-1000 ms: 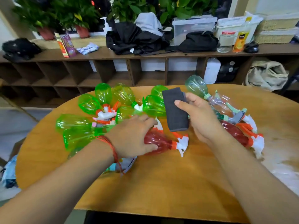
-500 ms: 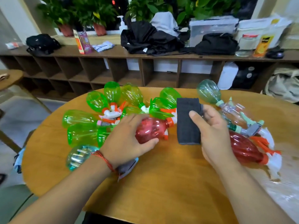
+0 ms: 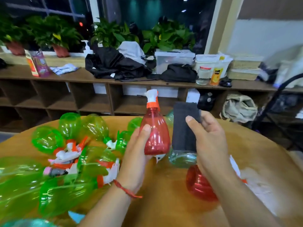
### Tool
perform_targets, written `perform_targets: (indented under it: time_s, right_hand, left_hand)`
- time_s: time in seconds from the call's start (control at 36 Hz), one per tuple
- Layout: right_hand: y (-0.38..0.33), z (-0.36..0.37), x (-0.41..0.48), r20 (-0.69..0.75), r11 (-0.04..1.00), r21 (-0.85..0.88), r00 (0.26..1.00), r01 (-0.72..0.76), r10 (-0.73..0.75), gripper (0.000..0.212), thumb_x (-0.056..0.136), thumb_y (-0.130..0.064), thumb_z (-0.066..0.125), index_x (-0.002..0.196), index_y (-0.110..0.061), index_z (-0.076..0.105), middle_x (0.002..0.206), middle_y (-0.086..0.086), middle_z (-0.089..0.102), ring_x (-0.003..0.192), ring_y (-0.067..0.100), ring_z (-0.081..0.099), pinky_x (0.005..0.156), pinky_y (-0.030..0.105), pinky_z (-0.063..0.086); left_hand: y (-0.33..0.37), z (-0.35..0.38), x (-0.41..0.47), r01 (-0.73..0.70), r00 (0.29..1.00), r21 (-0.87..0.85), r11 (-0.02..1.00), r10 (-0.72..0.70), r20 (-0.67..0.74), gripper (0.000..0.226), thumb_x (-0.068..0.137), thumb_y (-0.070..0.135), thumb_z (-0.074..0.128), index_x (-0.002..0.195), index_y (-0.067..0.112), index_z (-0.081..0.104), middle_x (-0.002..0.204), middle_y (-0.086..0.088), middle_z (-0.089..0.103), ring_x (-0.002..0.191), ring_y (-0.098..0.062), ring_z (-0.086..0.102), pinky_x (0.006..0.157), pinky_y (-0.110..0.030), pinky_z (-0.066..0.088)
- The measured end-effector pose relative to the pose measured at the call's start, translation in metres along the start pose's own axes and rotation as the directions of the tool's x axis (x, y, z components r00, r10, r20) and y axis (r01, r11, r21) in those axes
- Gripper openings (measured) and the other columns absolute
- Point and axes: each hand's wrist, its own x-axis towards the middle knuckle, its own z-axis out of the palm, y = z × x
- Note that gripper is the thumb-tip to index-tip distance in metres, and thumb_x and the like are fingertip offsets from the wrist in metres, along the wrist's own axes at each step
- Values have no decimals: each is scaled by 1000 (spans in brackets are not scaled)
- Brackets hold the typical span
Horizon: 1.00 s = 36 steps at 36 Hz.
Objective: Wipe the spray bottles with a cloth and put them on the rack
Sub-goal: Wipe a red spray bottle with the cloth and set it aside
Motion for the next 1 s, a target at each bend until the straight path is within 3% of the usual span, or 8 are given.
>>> perform_targets:
  time_s: [0.11, 0.25, 0.36, 0.56, 0.67, 0.75, 0.89, 1.0]
  right_hand:
    - [11, -8, -1, -68, 999, -43, 997, 19, -22, 12, 104, -15, 66, 108, -22, 74, 103, -4, 79, 93, 15, 77, 67, 34, 64]
    - [26, -8, -12, -20, 989, -142, 998, 48, -51, 17, 103, -15, 66, 103, -30, 74, 92, 1, 79, 82, 22, 78, 65, 51, 66]
    - [36, -5, -14, 27, 975, -202, 996, 91, -88, 23, 102, -12, 68, 102, -34, 74, 97, 4, 79, 90, 24, 78, 76, 56, 65]
    - [44, -8, -20, 123, 922, -357, 986, 148, -110, 29, 98, -20, 72, 125, -31, 71, 118, -12, 74, 115, 13, 70, 87, 40, 65]
    - [41, -5, -27, 207, 920, -346, 971, 185, -118, 34, 99, -33, 71, 129, -49, 68, 122, -21, 71, 117, 11, 69, 91, 41, 63]
    - [39, -5, -26, 188, 909, -373, 974, 187, -124, 35, 97, -40, 68, 131, -48, 67, 121, -24, 70, 116, 6, 68, 94, 41, 61]
    - [39, -9, -22, 147, 929, -333, 982, 162, -119, 30, 101, -20, 70, 123, -40, 74, 117, -21, 74, 115, 9, 70, 101, 47, 57]
    - [40, -11, -22, 160, 917, -347, 976, 197, -149, 32, 98, -13, 72, 113, -41, 75, 109, -28, 72, 109, 4, 71, 93, 27, 58]
  left_hand:
    - [-10, -10, 3, 31, 999, -31, 999, -30, 22, 61, 96, 59, 63, 142, 17, 64, 134, -21, 70, 126, -42, 67, 109, -66, 51]
    - [-19, -17, -4, 60, 991, 2, 998, -60, 116, 56, 94, 56, 59, 141, 26, 66, 132, -7, 74, 123, -29, 71, 99, -49, 61]
    - [-27, -20, -1, 124, 982, 7, 992, -124, 142, 48, 89, 56, 69, 132, 35, 72, 132, -8, 75, 120, -28, 73, 87, -40, 63]
    - [-25, -23, -11, 73, 976, 5, 997, -73, 207, 54, 99, 55, 51, 151, 39, 54, 144, 2, 67, 133, -22, 66, 98, -45, 61]
    - [-19, -28, -15, 79, 966, 53, 995, -90, 241, 53, 101, 48, 58, 153, 38, 52, 148, -1, 65, 137, -28, 62, 112, -59, 49]
    - [-17, -38, -18, -9, 936, 195, 981, -60, 347, 74, 92, 40, 74, 158, 44, 42, 155, 9, 58, 143, -18, 57, 114, -46, 50]
    - [-13, -49, -18, -212, 869, 440, 873, -38, 493, 119, 78, 42, 90, 158, 69, 6, 162, 33, 37, 145, 0, 48, 113, -28, 50]
    - [-10, -54, -20, -248, 858, 482, 840, -39, 511, 134, 70, 33, 100, 154, 75, 4, 161, 39, 35, 148, 2, 44, 119, -41, 46]
